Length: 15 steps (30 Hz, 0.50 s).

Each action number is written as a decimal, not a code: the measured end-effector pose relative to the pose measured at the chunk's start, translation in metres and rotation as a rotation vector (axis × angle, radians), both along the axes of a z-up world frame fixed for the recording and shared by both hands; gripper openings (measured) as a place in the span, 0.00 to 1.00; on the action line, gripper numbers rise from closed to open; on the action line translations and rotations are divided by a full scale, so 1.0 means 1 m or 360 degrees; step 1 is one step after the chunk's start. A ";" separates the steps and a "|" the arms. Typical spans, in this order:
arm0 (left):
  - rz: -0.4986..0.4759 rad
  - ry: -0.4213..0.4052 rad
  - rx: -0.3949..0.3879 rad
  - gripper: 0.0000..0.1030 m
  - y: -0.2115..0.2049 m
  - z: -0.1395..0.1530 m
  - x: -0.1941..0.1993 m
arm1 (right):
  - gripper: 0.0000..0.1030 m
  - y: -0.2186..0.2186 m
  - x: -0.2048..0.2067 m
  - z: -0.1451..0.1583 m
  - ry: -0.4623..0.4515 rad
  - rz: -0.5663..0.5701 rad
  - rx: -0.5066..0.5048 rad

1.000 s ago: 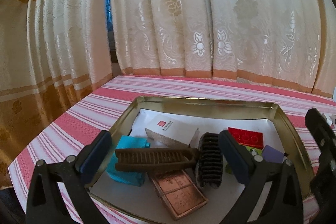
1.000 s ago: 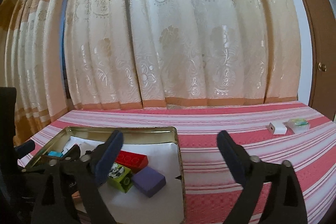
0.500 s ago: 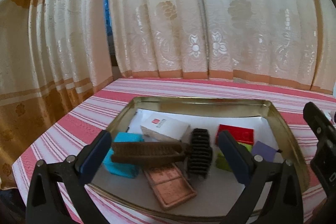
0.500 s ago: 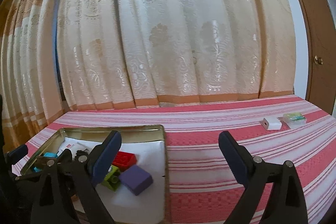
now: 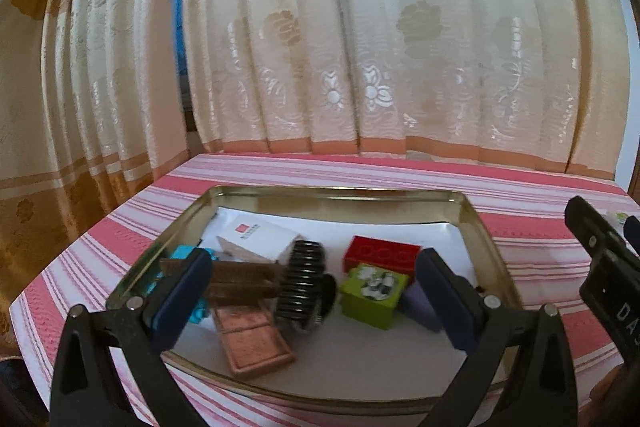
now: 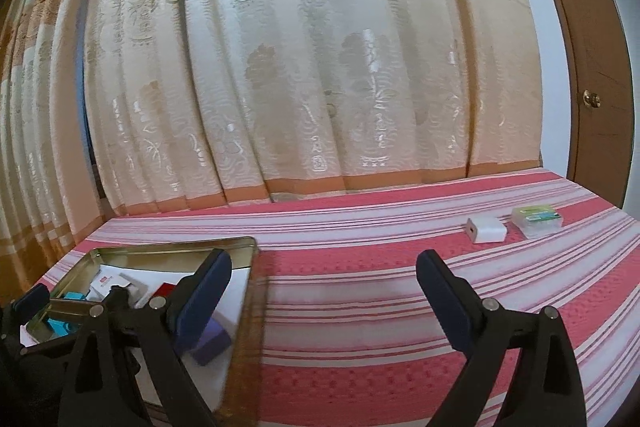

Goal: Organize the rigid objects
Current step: 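Move both grippers from the tray toward the white plug and clear box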

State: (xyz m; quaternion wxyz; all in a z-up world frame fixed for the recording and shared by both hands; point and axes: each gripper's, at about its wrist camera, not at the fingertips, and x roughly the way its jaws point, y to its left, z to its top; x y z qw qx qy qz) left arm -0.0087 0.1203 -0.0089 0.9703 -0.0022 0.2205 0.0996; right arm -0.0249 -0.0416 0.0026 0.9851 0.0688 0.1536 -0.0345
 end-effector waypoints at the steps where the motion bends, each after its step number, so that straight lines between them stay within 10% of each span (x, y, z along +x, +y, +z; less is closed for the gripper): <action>1: -0.0008 -0.0002 0.0000 1.00 -0.004 0.000 0.000 | 0.93 -0.004 -0.001 0.000 0.0000 -0.0003 0.0000; 15: -0.0184 -0.0028 0.0045 1.00 -0.070 0.004 0.001 | 0.93 -0.070 -0.002 0.001 0.0012 -0.0144 -0.0038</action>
